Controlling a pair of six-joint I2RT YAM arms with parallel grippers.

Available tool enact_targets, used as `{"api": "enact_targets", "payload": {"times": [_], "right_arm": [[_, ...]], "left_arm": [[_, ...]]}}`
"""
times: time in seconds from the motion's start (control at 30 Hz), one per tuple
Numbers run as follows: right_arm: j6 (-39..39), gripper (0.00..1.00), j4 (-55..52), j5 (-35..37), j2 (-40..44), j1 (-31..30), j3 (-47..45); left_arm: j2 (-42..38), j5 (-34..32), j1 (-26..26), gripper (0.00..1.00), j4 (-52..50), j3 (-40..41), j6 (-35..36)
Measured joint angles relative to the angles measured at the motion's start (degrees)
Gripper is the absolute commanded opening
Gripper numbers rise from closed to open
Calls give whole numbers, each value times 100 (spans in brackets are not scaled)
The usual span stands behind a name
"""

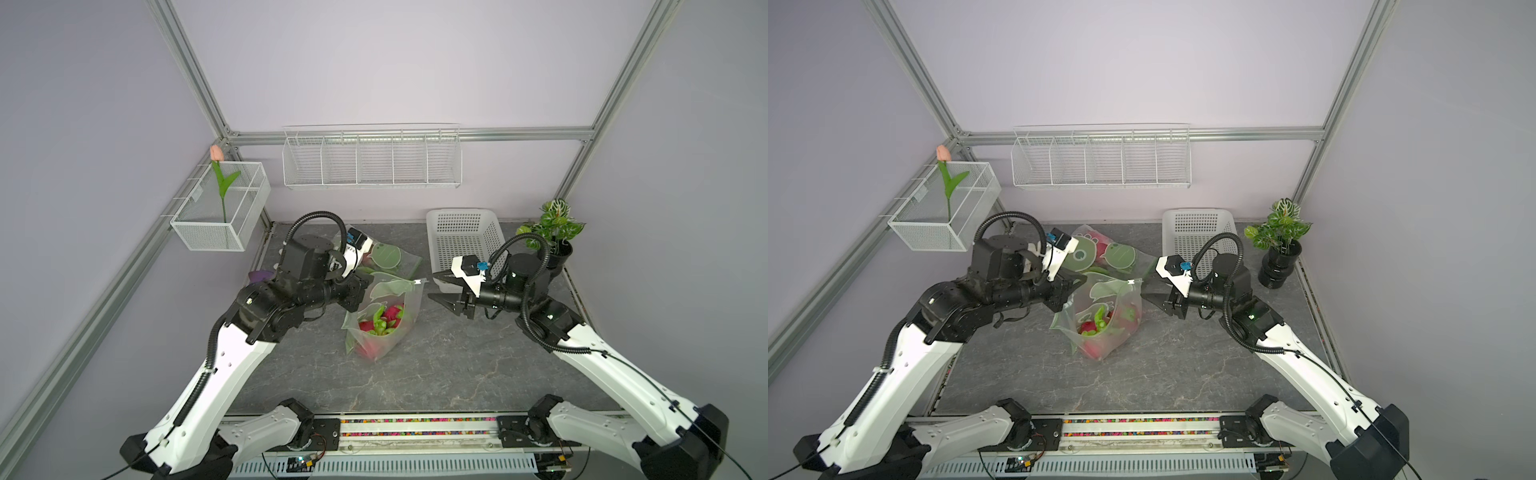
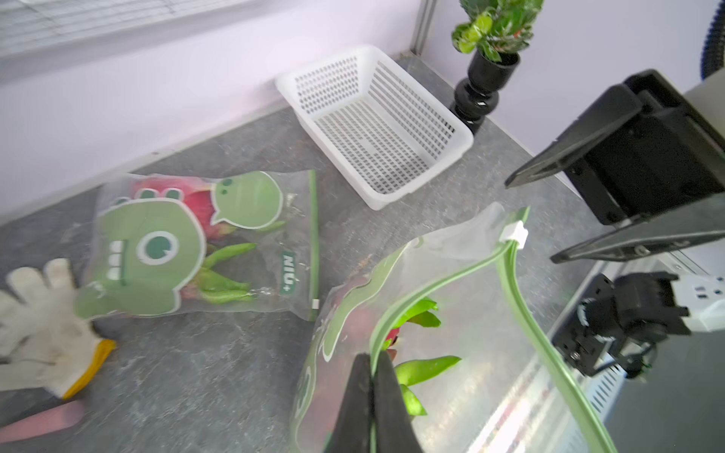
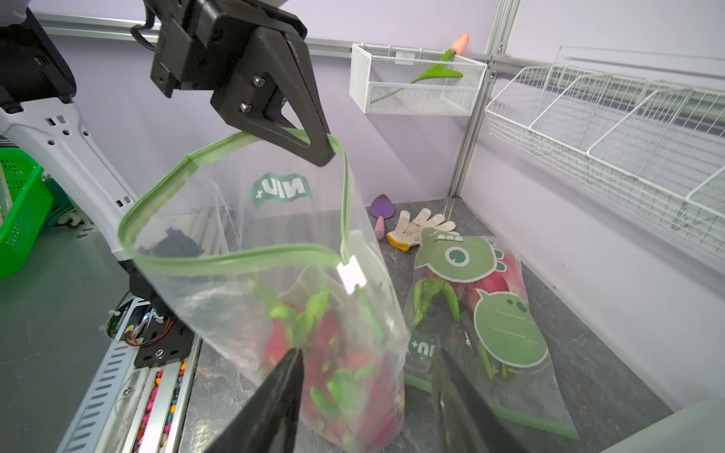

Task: Open the zip-top bag and take out the dragon fruit
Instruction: Place the zipper food storage bag at the center of the board.

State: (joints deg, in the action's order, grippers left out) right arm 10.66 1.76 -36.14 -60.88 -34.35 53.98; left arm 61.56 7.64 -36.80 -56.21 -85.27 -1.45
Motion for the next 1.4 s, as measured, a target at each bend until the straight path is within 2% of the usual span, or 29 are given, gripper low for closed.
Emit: {"api": "enact_targets", "payload": {"times": [0.37, 0.53, 0.7, 0.87, 1.0, 1.1, 1.23, 1.4], "right_arm": [[-846, 59, 151, -140, -9, 0, 133], [-1209, 59, -44, -133, -232, 0, 474], [-1572, 59, -424, -116, -457, 0, 826], [-1956, 59, -811, -109, -562, 0, 1062], [-2354, 56, -1172, 13, -621, -7, 1233], [-2653, 55, -1475, 149, -710, -44, 1429], [-2848, 56, -1930, 457, -820, -343, 1665], [-2973, 51, -2358, 769, -894, -745, 1805]], "left_arm": [[-579, -1895, 0, 0, -236, -11, -695], [-562, -2728, 0, 0, -326, -11, -1023], [-396, -3213, 4, 0, -415, 0, -1388], [-302, -3176, 4, 0, 0, 494, -1626], [-264, -2809, 4, 0, 459, 1036, -1853], [-210, -2579, 4, 0, 765, 1095, -2100], [-210, -2223, 4, 0, 1259, 1311, -2363], [-219, -1709, 4, 0, 1941, 1873, -2658]]}}
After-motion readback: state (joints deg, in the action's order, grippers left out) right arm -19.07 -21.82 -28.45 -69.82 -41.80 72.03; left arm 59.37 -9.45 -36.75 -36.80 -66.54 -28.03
